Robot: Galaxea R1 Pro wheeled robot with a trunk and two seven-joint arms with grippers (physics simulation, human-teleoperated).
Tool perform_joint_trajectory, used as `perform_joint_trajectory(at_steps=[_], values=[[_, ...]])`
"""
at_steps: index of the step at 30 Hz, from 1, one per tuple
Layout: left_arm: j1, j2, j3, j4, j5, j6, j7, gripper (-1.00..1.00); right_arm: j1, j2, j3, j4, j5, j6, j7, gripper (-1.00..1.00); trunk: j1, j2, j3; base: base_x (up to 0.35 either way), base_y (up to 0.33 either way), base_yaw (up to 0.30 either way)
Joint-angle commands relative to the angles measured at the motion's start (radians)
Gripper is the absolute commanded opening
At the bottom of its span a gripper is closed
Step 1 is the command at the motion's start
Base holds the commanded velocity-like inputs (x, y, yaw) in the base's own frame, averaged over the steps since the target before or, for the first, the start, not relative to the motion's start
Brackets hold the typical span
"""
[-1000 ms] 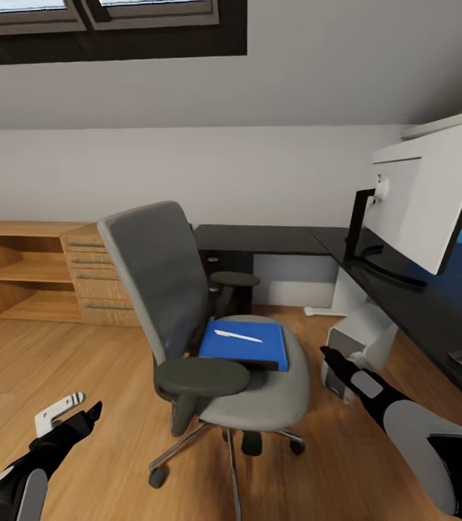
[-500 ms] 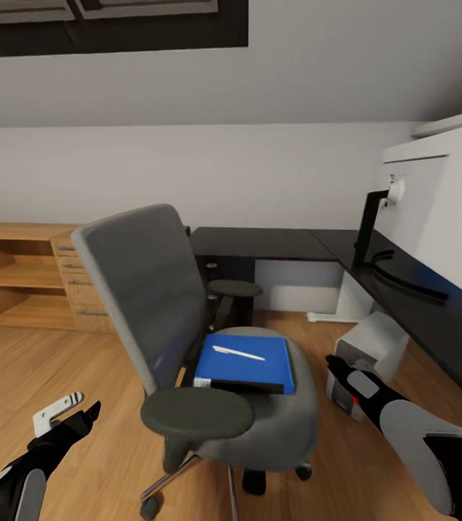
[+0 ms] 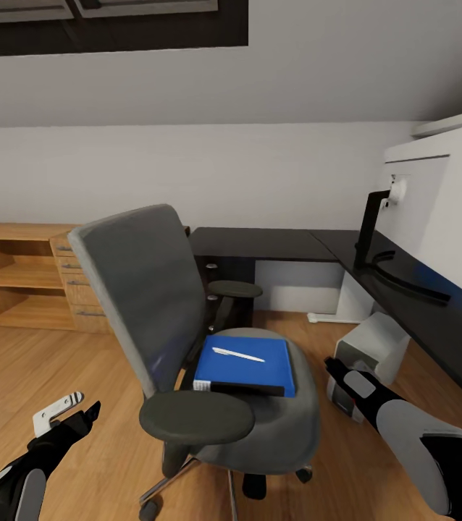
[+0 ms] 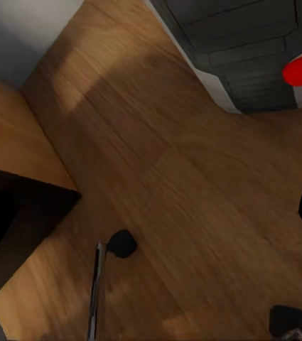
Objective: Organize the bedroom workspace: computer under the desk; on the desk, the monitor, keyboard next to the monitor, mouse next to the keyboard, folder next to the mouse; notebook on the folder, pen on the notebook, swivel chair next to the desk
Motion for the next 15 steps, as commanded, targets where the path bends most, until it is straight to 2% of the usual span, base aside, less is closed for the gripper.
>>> perform_joint_trajectory(at_steps=[1, 3, 4, 15], values=[[-0.001, -0.001, 0.002, -0.001, 0.010, 0.006, 0.003, 1.00, 0.000, 0.000, 0.001, -0.002, -0.003, 0.004, -0.015, 1.00, 0.000, 0.000, -0.001, 0.000, 0.000, 0.000], [-0.001, -0.001, 0.002, -0.001, 0.010, 0.006, 0.003, 1.00, 0.000, 0.002, 0.001, -0.002, -0.003, 0.004, -0.036, 1.00, 0.000, 0.000, -0.001, 0.000, 0.000, 0.000], [-0.001, -0.001, 0.002, -0.001, 0.010, 0.006, 0.003, 1.00, 0.000, 0.018, 0.002, -0.002, -0.003, 0.005, -0.070, 1.00, 0.000, 0.000, -0.001, 0.000, 0.000, 0.000], [0.000, -0.001, 0.002, -0.002, 0.010, 0.006, 0.003, 1.00, 0.000, 0.041, 0.003, -0.002, -0.002, 0.006, -0.085, 1.00, 0.000, 0.000, -0.001, 0.000, 0.000, 0.025]])
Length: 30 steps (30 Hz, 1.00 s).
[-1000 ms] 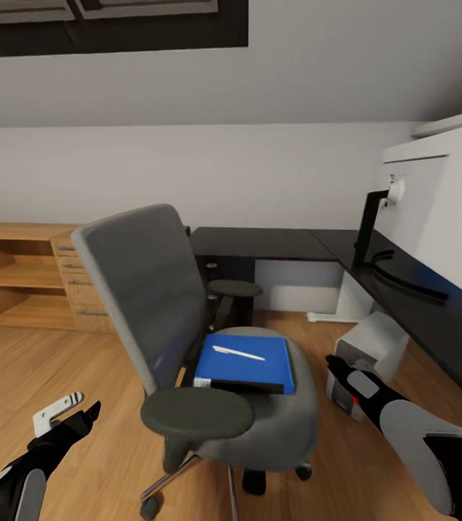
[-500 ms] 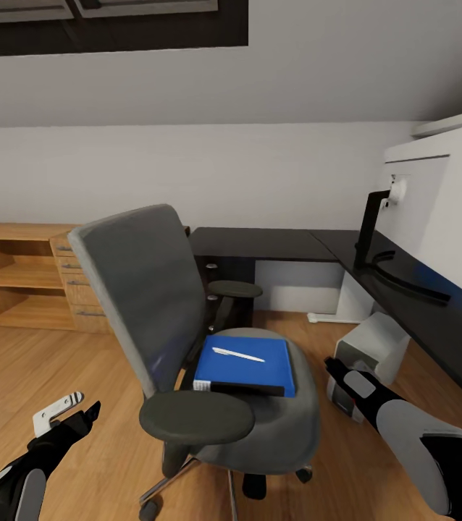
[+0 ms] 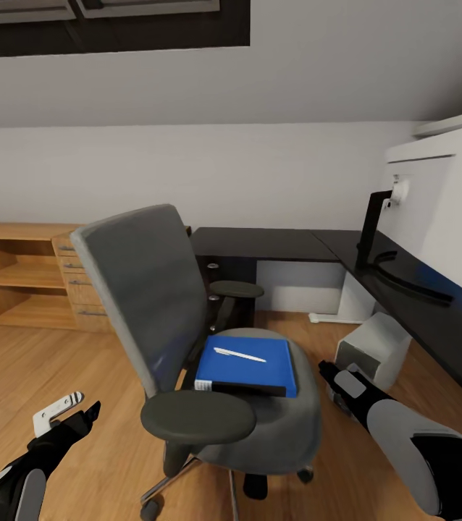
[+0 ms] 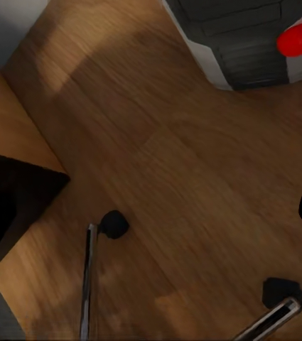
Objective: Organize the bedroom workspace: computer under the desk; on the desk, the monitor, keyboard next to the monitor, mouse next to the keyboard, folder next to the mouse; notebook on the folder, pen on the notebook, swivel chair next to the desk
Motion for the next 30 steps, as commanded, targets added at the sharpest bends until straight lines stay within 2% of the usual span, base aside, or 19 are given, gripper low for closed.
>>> perform_joint_trajectory(at_steps=[1, 30], values=[[-0.001, -0.001, 0.002, -0.001, 0.010, 0.006, 0.003, 1.00, 0.000, 0.001, 0.002, -0.002, -0.002, 0.004, -0.005, 1.00, 0.000, 0.000, -0.001, 0.000, 0.000, 0.141], [-0.001, -0.004, 0.014, -0.001, 0.010, 0.006, 0.003, 1.00, 0.000, 0.002, 0.001, -0.004, -0.001, 0.003, -0.001, 1.00, 0.000, 0.000, -0.013, -0.010, 0.000, 0.248]])
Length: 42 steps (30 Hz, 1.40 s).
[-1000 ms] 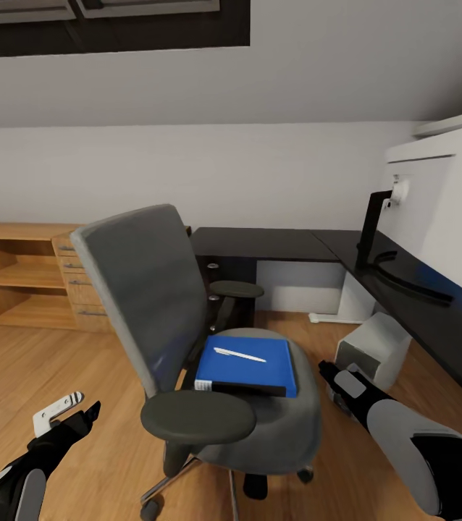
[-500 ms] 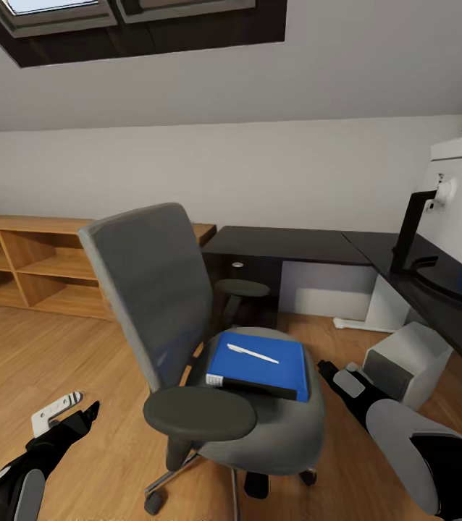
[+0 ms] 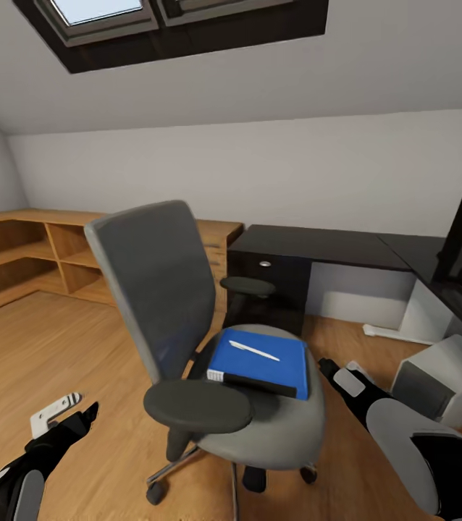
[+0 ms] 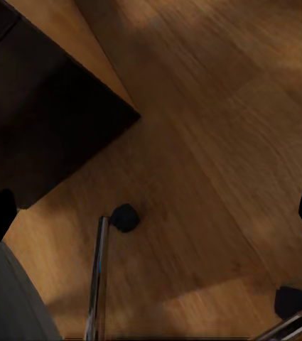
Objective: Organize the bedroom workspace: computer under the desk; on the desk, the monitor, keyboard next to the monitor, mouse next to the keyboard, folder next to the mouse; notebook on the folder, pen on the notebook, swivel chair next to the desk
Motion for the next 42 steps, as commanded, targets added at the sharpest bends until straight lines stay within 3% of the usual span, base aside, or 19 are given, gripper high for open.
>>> perform_joint_trajectory(at_steps=[1, 25, 42], values=[[-0.001, -0.001, 0.001, -0.001, 0.010, 0.006, 0.003, 1.00, 0.001, 0.000, 0.007, 0.010, -0.022, 0.021, -0.003, 1.00, 0.000, 0.000, -0.002, -0.155, 0.000, 0.255], [-0.002, -0.005, -0.003, -0.001, 0.010, 0.006, 0.003, 1.00, 0.001, -0.001, 0.007, -0.041, -0.022, 0.021, -0.009, 1.00, 0.000, 0.000, -0.022, -0.152, 0.000, 0.195], [-0.001, -0.005, -0.006, 0.001, 0.010, 0.006, 0.003, 1.00, 0.001, -0.001, 0.005, -0.042, -0.022, 0.021, -0.003, 1.00, 0.000, 0.000, -0.023, -0.133, 0.000, 0.015]])
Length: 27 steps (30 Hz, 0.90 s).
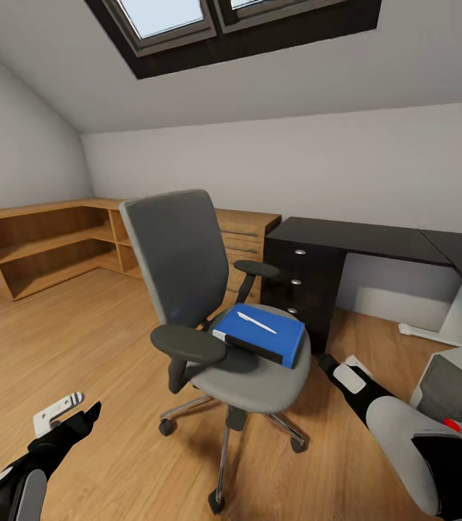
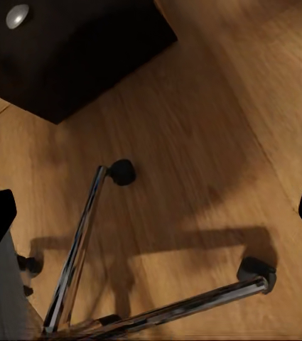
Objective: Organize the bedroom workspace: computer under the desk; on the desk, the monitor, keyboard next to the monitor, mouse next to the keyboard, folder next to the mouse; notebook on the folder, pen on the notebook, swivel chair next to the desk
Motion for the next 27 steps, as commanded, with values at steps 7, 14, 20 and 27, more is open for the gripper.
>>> perform_joint_trajectory(at_steps=[7, 14, 20, 27], values=[[-0.001, -0.002, 0.002, -0.001, 0.010, 0.006, 0.003, 1.00, 0.000, 0.000, 0.002, -0.002, -0.002, 0.003, -0.004, 1.00, -0.001, 0.000, -0.001, -0.297, 0.000, 0.000], [-0.001, -0.002, 0.002, -0.001, 0.010, 0.006, 0.003, 1.00, 0.000, 0.000, 0.002, -0.002, -0.002, 0.004, -0.003, 1.00, -0.001, 0.000, -0.001, -0.132, 0.000, 0.000], [-0.001, -0.002, 0.001, -0.001, 0.010, 0.006, 0.003, 1.00, 0.000, 0.000, -0.002, -0.003, -0.005, 0.006, -0.005, 1.00, -0.001, 0.000, -0.001, -0.112, 0.000, 0.000], [-0.001, -0.002, 0.000, -0.001, 0.010, 0.006, 0.002, 1.00, 0.000, 0.000, -0.007, -0.004, -0.009, 0.010, -0.006, 1.00, -0.001, 0.000, -0.001, -0.230, 0.000, 0.000]])
